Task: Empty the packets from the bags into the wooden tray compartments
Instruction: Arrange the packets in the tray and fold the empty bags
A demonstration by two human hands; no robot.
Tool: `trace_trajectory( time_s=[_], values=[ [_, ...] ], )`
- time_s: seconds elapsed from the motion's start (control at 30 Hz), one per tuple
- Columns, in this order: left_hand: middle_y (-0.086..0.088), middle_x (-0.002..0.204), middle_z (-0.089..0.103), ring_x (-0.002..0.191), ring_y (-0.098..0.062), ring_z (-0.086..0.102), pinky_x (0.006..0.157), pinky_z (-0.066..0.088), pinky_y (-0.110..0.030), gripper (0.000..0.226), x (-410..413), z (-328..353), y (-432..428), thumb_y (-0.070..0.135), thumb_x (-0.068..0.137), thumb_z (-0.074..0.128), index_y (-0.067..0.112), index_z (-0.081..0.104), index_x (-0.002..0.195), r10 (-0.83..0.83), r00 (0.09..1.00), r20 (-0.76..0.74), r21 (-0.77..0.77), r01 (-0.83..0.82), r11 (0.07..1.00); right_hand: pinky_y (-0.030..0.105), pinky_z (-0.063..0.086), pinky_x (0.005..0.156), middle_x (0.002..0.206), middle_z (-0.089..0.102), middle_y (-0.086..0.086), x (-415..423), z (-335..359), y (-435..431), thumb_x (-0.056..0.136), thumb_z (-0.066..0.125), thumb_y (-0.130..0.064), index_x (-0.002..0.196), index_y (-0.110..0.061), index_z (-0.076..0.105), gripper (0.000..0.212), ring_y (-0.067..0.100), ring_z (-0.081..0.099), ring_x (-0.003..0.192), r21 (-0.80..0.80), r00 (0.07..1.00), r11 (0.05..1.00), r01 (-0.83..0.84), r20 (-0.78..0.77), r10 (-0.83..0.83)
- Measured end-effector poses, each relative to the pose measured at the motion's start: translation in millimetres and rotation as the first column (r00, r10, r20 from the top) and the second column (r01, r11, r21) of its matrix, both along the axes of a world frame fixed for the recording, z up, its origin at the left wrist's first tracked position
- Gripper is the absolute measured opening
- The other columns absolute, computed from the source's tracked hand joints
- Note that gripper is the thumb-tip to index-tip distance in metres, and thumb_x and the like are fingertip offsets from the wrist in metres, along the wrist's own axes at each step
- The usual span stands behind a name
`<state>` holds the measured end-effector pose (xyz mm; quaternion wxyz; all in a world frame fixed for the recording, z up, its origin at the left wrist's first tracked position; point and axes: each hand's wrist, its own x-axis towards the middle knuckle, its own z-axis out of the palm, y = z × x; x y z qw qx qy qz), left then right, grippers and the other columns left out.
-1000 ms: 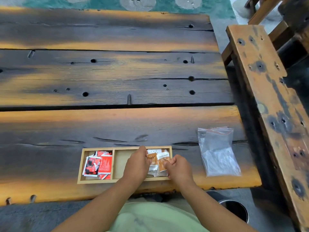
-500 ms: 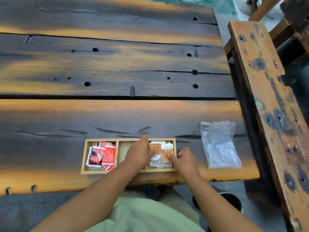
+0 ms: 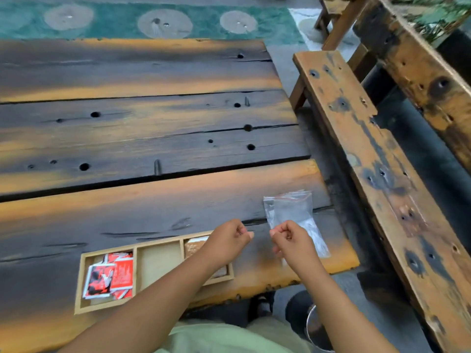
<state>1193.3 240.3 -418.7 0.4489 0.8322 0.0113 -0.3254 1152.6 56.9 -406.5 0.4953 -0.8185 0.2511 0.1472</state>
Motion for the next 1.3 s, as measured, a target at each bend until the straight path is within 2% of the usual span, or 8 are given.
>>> trace_trajectory(
  time_s=[0.3,0.53,0.63,0.77,0.93,1.1,1.2,1.3],
  values=[
    [-0.007,0.086,0.056,0.076,-0.026,0.055,0.074,0.054,-0.046,0.029,10.6,-47.6,-106.0,0.038,0.087,0.067,0.022,0.046,0.098,0.360,0.920,-0.158,0.155,-0.337,0.929,0.040,0.050,0.078,0.088,0.065,0.003,34.9,-35.7,-140.4,0.090,0.065,-0.028,0.093,-0.016,0.057,0.015,0.026,0.062,0.086,-0.239,0.993,0.966,-0.101,-0.083,0.084],
    [-0.005,0.091,0.053,0.086,-0.026,0.052,0.076,0.047,-0.039,0.041,15.7,-56.9,-147.8,0.031,0.087,0.073,0.010,0.046,0.109,0.563,0.804,-0.193,0.237,-0.518,0.822,0.039,0.050,0.076,0.094,0.064,0.004,47.6,-68.0,-157.3,0.091,0.066,-0.038,0.119,-0.010,0.055,0.041,0.025,0.062,0.090,-0.218,0.983,0.965,-0.143,-0.144,0.113],
    [-0.010,0.092,0.054,0.084,-0.025,0.052,0.071,0.040,-0.037,0.032,20.1,-63.4,-156.3,0.028,0.084,0.076,0.013,0.050,0.094,0.604,0.761,-0.238,0.188,-0.574,0.797,0.033,0.042,0.071,0.107,0.063,0.008,53.4,-72.2,-153.6,0.092,0.066,-0.037,0.120,-0.009,0.050,0.042,0.027,0.060,0.095,-0.196,0.980,0.973,-0.121,-0.182,0.085],
    [-0.014,0.079,0.053,0.073,-0.026,0.056,0.070,0.053,-0.040,0.024,22.0,-59.6,-158.6,0.015,0.087,0.072,0.010,0.051,0.079,0.604,0.741,-0.295,0.113,-0.600,0.792,0.033,0.044,0.076,0.114,0.058,0.005,52.9,-71.3,-152.1,0.090,0.068,-0.037,0.121,-0.014,0.047,0.044,0.025,0.059,0.101,-0.045,0.972,0.999,-0.031,-0.232,0.020],
    [-0.006,0.066,0.047,0.054,-0.018,0.043,0.058,0.040,-0.030,0.024,19.2,-47.0,-153.5,0.010,0.092,0.063,0.013,0.048,0.073,0.560,0.784,-0.268,-0.005,-0.582,0.813,0.039,0.050,0.083,0.111,0.056,0.004,43.3,-71.8,-149.7,0.088,0.070,-0.037,0.120,-0.014,0.050,0.044,0.025,0.061,0.099,0.102,0.962,0.993,0.059,-0.271,-0.029],
    [0.002,0.059,0.050,0.039,-0.004,0.044,0.040,0.036,-0.017,0.018,13.1,-23.4,-136.1,0.004,0.093,0.059,0.011,0.052,0.079,0.410,0.856,-0.316,-0.150,-0.471,0.869,0.030,0.046,0.067,0.094,0.062,0.006,20.3,-50.8,-148.7,0.093,0.065,-0.042,0.102,-0.006,0.056,0.038,0.015,0.058,0.076,0.172,0.956,0.982,0.075,-0.291,-0.022],
    [-0.014,0.072,0.063,0.059,-0.021,0.056,0.060,0.045,-0.030,0.009,13.6,-12.4,-119.0,0.010,0.087,0.065,0.003,0.063,0.093,0.265,0.908,-0.325,-0.248,-0.352,0.902,0.043,0.058,0.088,0.110,0.072,0.015,2.8,-34.3,-144.2,0.093,0.062,-0.048,0.113,-0.007,0.062,0.045,0.031,0.070,0.101,0.275,0.934,0.936,0.220,-0.337,-0.120],
    [-0.024,0.094,0.073,0.081,-0.034,0.068,0.076,0.056,-0.046,0.017,12.2,-0.2,-112.6,0.006,0.089,0.064,0.004,0.068,0.105,0.112,0.926,-0.359,-0.326,-0.237,0.915,0.030,0.060,0.070,0.095,0.073,0.010,-22.5,-17.3,-137.4,0.099,0.060,-0.035,0.104,-0.004,0.064,0.032,0.023,0.073,0.085,0.371,0.918,0.854,0.365,-0.294,-0.265]
  ],
)
